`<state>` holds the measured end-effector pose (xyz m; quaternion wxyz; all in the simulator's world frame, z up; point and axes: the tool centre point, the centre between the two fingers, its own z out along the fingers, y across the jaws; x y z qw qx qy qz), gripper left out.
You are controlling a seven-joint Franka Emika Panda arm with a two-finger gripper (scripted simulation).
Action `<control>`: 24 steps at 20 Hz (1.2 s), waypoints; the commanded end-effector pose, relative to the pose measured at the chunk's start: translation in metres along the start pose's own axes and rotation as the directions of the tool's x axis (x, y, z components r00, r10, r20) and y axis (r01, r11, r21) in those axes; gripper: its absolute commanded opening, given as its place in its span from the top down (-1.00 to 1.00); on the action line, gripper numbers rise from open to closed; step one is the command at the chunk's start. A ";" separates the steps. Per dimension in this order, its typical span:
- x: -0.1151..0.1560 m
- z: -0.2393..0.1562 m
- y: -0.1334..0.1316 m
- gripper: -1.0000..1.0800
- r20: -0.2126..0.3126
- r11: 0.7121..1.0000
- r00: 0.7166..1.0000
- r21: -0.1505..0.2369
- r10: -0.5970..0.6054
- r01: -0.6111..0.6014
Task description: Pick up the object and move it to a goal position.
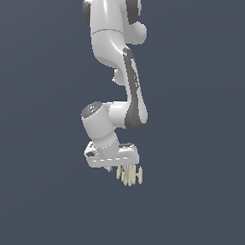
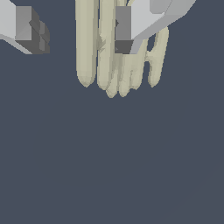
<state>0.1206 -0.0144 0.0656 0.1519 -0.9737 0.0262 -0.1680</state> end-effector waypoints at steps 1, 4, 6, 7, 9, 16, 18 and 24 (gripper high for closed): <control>-0.001 0.009 0.000 -0.23 0.000 1.000 1.000 0.001 0.000 0.000; -0.001 0.016 0.000 -0.23 -0.001 1.000 1.000 0.001 0.000 0.000; -0.001 0.019 0.000 -0.23 -0.001 1.000 1.000 0.001 0.000 0.000; -0.001 0.019 0.000 -0.23 -0.001 1.000 1.000 0.001 0.000 0.000; -0.001 0.019 0.000 1.00 -0.001 1.000 1.000 0.001 0.000 0.000; -0.001 0.019 0.000 1.00 -0.001 1.000 1.000 0.001 0.000 0.000; 0.000 0.018 0.000 1.00 -0.003 1.000 1.000 0.001 0.001 -0.001; -0.002 0.013 -0.002 1.00 -0.003 1.000 1.000 0.001 0.001 -0.001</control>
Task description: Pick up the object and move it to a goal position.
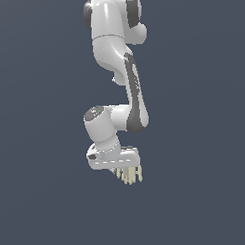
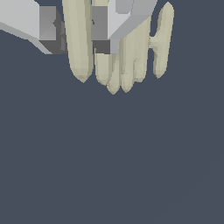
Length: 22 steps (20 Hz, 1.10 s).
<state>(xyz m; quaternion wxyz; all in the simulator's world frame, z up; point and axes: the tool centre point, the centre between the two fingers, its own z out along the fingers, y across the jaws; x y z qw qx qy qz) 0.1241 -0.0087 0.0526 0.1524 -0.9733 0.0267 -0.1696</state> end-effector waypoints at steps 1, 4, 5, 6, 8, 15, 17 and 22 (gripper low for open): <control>-0.002 -0.004 -0.002 1.00 0.000 1.000 1.000 0.000 0.000 0.000; -0.005 -0.011 -0.005 1.00 0.001 1.000 1.000 -0.001 0.000 0.000; -0.006 -0.014 -0.007 1.00 0.001 1.000 1.000 -0.001 0.000 0.000; -0.008 -0.018 -0.008 1.00 0.001 1.000 1.000 -0.001 0.000 0.000; -0.011 -0.026 -0.012 1.00 0.001 1.000 1.000 -0.001 -0.001 0.001; -0.029 -0.066 -0.031 1.00 0.001 1.000 1.000 -0.003 -0.001 0.001; -0.035 -0.081 -0.038 1.00 0.001 1.000 1.000 -0.003 -0.001 0.001; -0.050 -0.117 -0.055 1.00 0.002 1.000 1.000 -0.004 -0.001 0.001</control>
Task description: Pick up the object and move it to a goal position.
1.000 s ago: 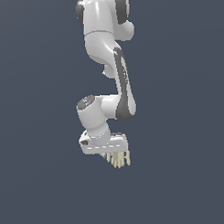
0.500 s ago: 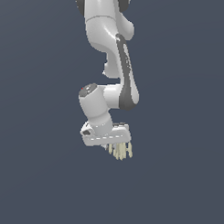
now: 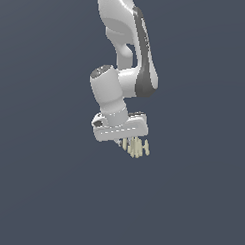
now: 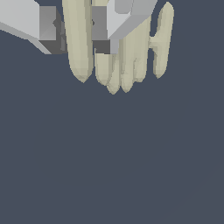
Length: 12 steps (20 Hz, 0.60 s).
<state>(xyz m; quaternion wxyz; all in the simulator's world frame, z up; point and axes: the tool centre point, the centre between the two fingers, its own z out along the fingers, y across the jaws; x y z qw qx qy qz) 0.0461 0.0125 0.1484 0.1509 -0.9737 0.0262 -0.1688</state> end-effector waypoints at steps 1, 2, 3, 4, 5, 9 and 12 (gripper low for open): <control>-0.008 -0.018 -0.009 1.00 0.000 1.000 1.000 -0.001 0.000 0.000; -0.011 -0.026 -0.012 1.00 0.000 1.000 1.000 -0.001 0.000 0.000; -0.013 -0.032 -0.015 1.00 0.000 1.000 1.000 -0.001 0.000 0.000; -0.016 -0.039 -0.018 1.00 0.000 1.000 1.000 -0.001 0.000 0.000; -0.018 -0.045 -0.021 1.00 0.000 1.000 1.000 -0.001 0.000 0.000; -0.026 -0.067 -0.032 1.00 0.000 1.000 1.000 0.000 0.000 0.000; -0.030 -0.080 -0.038 1.00 0.000 1.000 1.000 0.001 0.001 -0.001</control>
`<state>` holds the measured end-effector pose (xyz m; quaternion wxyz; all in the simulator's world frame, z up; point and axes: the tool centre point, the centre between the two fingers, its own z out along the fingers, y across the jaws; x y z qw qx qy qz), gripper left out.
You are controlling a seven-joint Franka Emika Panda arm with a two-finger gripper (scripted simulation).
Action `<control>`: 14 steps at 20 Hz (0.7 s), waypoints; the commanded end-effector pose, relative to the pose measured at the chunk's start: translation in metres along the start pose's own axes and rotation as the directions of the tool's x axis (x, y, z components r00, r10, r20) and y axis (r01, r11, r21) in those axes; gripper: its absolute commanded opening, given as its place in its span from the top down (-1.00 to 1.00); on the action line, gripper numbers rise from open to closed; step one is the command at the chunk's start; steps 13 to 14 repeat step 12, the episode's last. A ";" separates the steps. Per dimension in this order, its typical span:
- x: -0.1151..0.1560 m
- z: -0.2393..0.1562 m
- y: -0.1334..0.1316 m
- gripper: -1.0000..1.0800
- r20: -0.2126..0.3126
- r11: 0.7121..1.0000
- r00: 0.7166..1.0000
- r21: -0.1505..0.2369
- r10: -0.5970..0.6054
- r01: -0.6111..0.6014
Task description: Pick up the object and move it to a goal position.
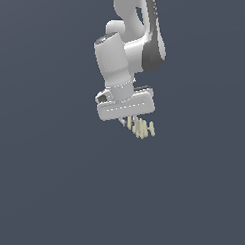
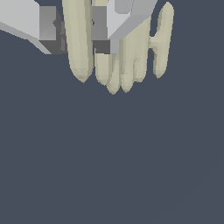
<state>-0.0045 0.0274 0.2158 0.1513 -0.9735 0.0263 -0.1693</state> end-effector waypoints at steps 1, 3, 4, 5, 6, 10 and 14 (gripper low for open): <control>-0.004 -0.010 -0.005 1.00 0.000 1.000 1.000 0.001 0.001 -0.001; -0.006 -0.016 -0.008 1.00 0.000 1.000 1.000 0.002 0.001 -0.001; -0.006 -0.018 -0.009 1.00 0.000 1.000 1.000 0.002 0.001 -0.001; -0.007 -0.021 -0.010 1.00 0.000 1.000 1.000 0.002 0.001 -0.001; -0.008 -0.022 -0.011 1.00 0.000 1.000 1.000 0.002 0.001 -0.001; -0.008 -0.026 -0.012 1.00 0.000 1.000 1.000 0.003 0.001 -0.001; -0.008 -0.026 -0.012 1.00 0.000 1.000 1.000 0.003 0.001 -0.001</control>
